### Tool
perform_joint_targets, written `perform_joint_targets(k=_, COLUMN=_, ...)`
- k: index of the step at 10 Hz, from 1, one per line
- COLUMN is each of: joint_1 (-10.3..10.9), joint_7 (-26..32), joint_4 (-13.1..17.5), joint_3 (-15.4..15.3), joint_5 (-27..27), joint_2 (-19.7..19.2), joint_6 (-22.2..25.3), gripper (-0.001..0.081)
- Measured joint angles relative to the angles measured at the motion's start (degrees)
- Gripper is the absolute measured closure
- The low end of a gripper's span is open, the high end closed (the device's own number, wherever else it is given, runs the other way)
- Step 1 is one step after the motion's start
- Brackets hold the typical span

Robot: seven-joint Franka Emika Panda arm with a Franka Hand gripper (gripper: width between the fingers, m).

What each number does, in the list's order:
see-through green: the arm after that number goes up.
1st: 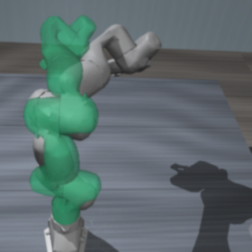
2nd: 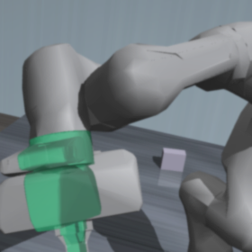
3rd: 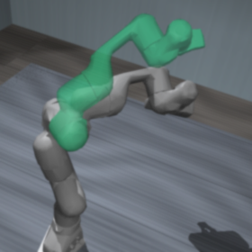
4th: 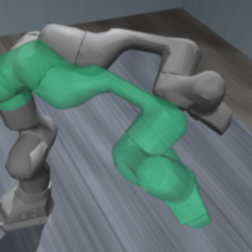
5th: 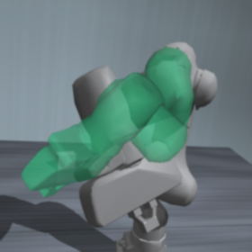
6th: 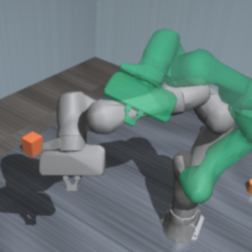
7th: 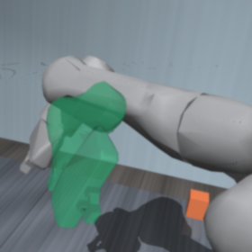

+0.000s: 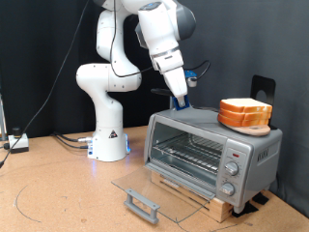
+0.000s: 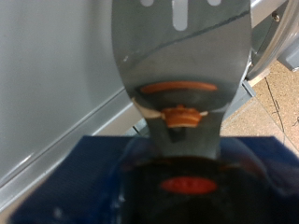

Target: Make a piece of toast with the oven

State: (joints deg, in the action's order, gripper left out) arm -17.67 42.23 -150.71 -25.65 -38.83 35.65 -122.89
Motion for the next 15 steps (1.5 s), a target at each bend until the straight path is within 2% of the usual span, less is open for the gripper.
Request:
perform_joint_targets(k=7, joint_1=0.13, joint_7=-0.27, joint_4=0.77, joint_3=-0.17, joint_5=-0.27, joint_2=0.19, joint_6=-0.02, gripper=0.041)
perform_joint_targets(k=11, joint_1=0.17, joint_7=-3.15, joint_4=0.97, joint_3=-3.11, joint_5=-1.47, joint_2=-0.44, joint_6=-3.22, gripper=0.041)
perform_joint_targets(k=15, joint_1=0.34, joint_7=-3.3, joint_4=1.59, joint_3=-5.57, joint_5=-4.21, joint_2=-1.7, joint_6=-3.83, gripper=0.041)
